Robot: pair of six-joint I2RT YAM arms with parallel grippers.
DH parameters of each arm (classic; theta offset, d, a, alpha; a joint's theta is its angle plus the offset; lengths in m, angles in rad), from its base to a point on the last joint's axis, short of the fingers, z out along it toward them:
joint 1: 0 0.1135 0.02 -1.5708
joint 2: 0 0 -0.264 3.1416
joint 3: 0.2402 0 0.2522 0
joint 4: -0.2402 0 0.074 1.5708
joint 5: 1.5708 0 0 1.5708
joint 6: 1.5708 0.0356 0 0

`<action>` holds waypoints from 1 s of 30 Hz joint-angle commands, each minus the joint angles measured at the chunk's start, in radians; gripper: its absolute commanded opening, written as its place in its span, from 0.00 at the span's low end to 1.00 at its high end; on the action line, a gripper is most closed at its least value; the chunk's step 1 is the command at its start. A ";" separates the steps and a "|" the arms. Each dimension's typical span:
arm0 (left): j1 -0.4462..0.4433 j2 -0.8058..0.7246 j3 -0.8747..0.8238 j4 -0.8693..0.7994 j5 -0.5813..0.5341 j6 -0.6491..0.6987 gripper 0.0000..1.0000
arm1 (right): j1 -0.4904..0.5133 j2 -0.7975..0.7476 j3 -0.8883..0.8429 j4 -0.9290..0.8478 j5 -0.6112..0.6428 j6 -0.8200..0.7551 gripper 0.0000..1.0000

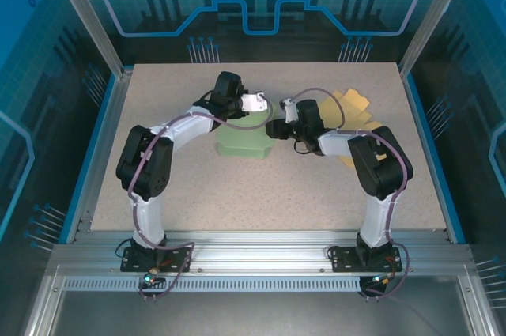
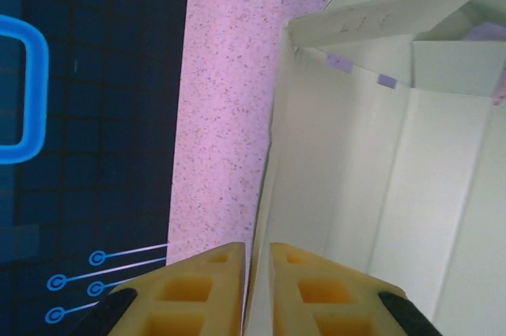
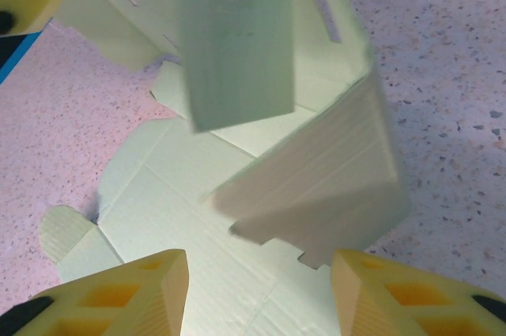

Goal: Fold the paper box

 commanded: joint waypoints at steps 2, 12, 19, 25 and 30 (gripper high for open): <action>0.008 0.058 0.004 0.119 -0.025 0.060 0.12 | -0.035 -0.025 0.019 -0.024 -0.075 0.033 0.52; 0.017 0.122 -0.065 0.368 -0.026 0.095 0.08 | -0.105 -0.099 0.010 -0.034 -0.129 0.160 0.52; 0.026 0.129 -0.126 0.500 -0.016 0.128 0.07 | -0.173 -0.095 0.007 -0.017 -0.156 0.194 0.51; 0.028 0.130 -0.159 0.557 -0.008 0.139 0.07 | -0.189 0.035 0.138 -0.109 -0.202 0.115 0.51; 0.030 0.132 -0.170 0.560 0.002 0.139 0.07 | -0.184 0.127 0.236 -0.129 -0.263 0.100 0.51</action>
